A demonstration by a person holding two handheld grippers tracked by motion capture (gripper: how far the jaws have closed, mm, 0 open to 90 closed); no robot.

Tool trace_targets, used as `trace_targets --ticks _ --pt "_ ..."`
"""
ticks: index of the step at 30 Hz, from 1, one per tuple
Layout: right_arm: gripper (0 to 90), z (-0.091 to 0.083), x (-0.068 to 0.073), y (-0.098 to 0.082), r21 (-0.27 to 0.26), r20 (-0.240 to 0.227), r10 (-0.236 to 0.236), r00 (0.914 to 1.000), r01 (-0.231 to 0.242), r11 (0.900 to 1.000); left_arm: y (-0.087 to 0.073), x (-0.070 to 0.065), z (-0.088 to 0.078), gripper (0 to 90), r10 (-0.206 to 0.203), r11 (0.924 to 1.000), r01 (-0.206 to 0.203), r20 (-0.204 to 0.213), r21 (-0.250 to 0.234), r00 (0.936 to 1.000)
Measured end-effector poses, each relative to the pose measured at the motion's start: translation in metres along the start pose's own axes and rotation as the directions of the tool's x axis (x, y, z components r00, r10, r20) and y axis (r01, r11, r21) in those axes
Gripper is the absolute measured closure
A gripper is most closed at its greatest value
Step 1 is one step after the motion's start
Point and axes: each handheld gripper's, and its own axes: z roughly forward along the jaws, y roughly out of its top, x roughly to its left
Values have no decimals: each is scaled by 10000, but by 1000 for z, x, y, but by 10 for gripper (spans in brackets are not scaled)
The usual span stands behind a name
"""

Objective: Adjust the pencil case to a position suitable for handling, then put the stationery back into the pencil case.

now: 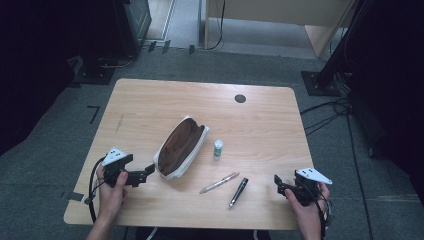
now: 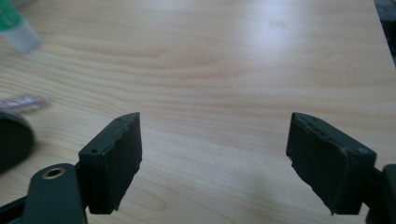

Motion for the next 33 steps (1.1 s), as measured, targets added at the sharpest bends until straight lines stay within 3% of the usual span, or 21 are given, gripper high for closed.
trace_targets --ticks 2,6,9,10,13,21,22,25,26,27,28,33 --pt "231 -4 2 5 -365 -268 -124 9996 114 9993 -6 6 -1 0 -90 9999 92 -151 119 9998" --pt "303 -7 10 20 -787 -815 -583 9950 519 9955 -13 13 -1 0 284 9980 -250 -597 582 9978" --pt "307 -7 22 34 -1004 -1202 -1341 9837 1223 9874 -19 19 -1 0 212 9968 -154 -735 779 9971" --pt "307 -7 22 34 -1004 -1202 -1341 9837 1223 9874 -19 19 -1 0 212 9968 -154 -735 779 9971" --pt "320 -6 38 52 -1241 -1841 -1808 9661 1596 9793 -23 24 1 0 382 9933 -253 -1131 1127 9929" --pt "326 -1 59 71 -1600 -2063 -2108 9555 1796 9707 -26 22 7 0 672 9876 -442 -1517 1506 9861" --pt "333 3 67 77 -1649 -2216 -2206 9499 1864 9685 -26 21 9 0 823 9858 -560 -1646 1584 9829" --pt "351 5 72 81 -1678 -2359 -2293 9443 1929 9668 -27 18 11 0 1057 9831 -748 -1849 1672 9771" --pt "371 10 80 86 -1671 -2591 -2357 9367 1969 9661 -28 15 13 0 1377 9783 -997 -2110 1815 9677" --pt "381 11 82 87 -1639 -2674 -2390 9335 2004 9659 -28 15 13 0 1377 9783 -997 -2110 1815 9677" --pt "395 14 86 89 -1526 -2797 -2364 9305 2001 9678 -28 11 15 0 1676 9720 -1208 -2340 2018 9577" --pt "442 27 102 96 -1209 -3434 -2394 9082 2100 9702 -27 11 16 0 1675 9720 -1205 -2349 2018 9575"
